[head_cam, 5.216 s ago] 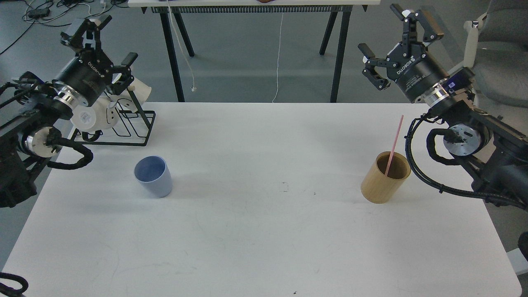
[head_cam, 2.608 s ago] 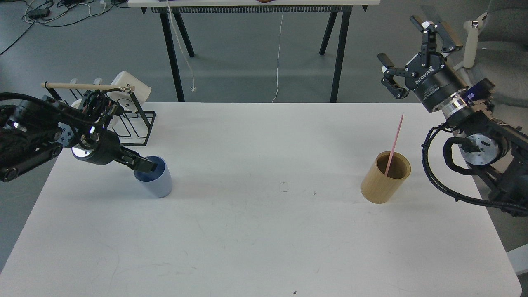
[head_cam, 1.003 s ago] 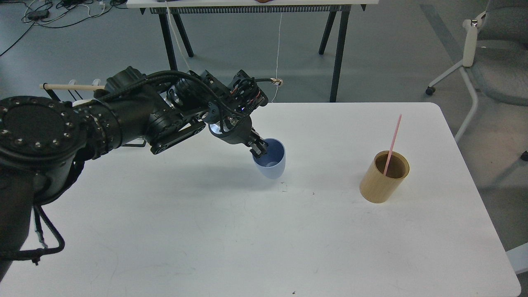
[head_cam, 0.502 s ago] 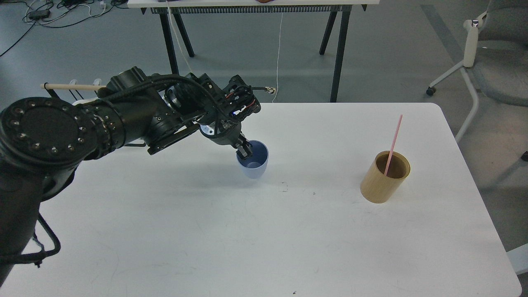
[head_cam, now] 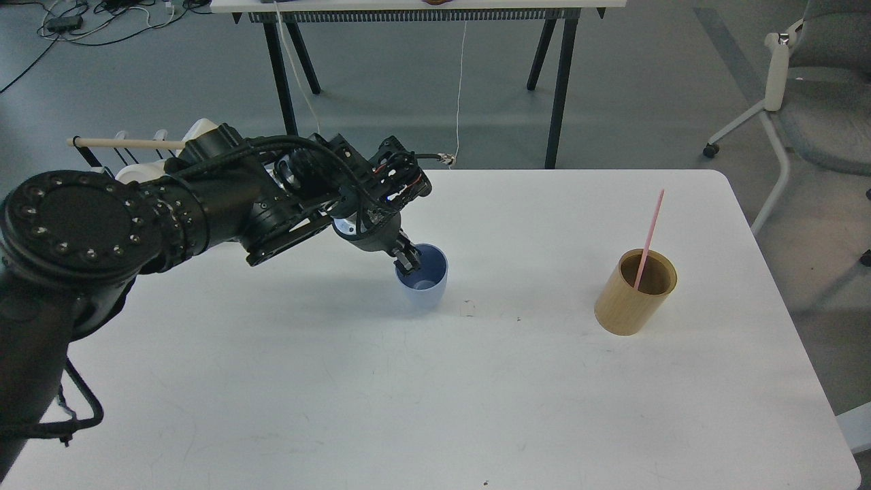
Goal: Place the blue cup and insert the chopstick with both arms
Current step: 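Set the blue cup down upright and open the left gripper, then withdraw the left gripper upward and move the right gripper to the tan cup, then grasp the pink stick in the tan cup with the right gripper and lift it out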
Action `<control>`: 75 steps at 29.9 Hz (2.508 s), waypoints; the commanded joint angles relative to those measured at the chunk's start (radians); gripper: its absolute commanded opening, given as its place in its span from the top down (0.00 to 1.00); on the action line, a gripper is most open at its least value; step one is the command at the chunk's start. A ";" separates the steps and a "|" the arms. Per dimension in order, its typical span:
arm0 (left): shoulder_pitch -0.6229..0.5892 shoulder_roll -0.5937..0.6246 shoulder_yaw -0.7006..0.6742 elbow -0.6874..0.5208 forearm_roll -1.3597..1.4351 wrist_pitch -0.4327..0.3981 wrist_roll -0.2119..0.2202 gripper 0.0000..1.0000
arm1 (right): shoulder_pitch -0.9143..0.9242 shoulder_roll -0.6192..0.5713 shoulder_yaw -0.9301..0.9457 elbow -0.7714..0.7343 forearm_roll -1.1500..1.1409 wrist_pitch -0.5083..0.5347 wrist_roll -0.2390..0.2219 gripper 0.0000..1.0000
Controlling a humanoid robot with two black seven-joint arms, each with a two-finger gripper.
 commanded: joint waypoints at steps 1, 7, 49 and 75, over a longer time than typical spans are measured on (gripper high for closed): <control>0.009 0.000 -0.023 -0.001 0.000 0.000 0.000 0.98 | 0.000 0.000 0.000 0.000 0.000 0.000 0.000 0.01; 0.011 0.000 -0.074 0.001 0.001 0.000 0.000 0.86 | -0.001 0.000 -0.001 0.002 0.000 0.000 0.000 0.01; 0.403 0.178 -0.952 0.082 -1.384 0.000 0.000 0.01 | 0.151 0.029 -0.354 0.345 -1.328 -0.628 0.000 0.10; 0.439 0.169 -0.945 0.093 -1.384 0.000 0.000 0.01 | 0.155 0.160 -0.357 0.293 -1.328 -0.631 0.000 0.87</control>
